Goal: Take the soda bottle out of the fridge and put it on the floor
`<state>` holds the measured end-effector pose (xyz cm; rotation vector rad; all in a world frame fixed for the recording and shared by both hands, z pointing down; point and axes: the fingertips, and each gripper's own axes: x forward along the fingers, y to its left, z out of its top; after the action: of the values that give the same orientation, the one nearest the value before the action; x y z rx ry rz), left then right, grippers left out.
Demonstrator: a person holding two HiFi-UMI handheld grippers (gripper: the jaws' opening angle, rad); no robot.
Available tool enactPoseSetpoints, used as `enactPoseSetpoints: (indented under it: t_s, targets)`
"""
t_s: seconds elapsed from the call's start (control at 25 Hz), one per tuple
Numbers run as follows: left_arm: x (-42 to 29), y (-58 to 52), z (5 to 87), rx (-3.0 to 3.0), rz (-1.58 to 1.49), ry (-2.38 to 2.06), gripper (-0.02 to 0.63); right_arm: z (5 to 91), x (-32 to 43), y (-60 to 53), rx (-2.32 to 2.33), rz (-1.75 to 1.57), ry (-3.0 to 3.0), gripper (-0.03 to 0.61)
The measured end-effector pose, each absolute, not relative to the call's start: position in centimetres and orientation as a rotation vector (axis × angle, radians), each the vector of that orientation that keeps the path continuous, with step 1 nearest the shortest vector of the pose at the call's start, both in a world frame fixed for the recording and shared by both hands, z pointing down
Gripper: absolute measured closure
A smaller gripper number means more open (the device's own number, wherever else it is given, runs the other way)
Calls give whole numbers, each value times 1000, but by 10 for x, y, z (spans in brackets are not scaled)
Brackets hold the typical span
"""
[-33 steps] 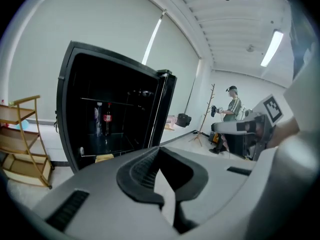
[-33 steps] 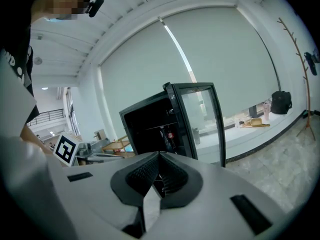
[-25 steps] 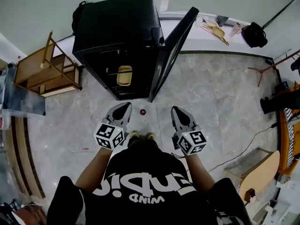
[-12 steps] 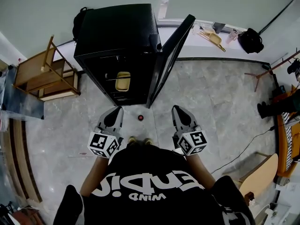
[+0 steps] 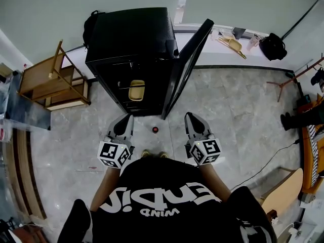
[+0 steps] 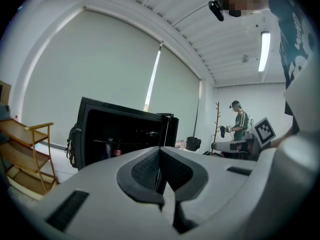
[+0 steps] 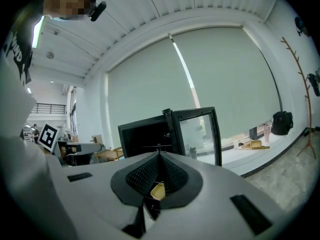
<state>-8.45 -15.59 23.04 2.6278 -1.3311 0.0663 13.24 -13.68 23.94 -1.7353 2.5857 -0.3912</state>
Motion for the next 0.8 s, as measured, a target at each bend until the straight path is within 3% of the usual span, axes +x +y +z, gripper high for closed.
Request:
enactPoseSetpoints:
  t_s: [0.8]
  targets:
    - [-91, -154, 244, 2580, 74, -1337, 607, 250, 127, -134, -1764, -420, 2601, 555]
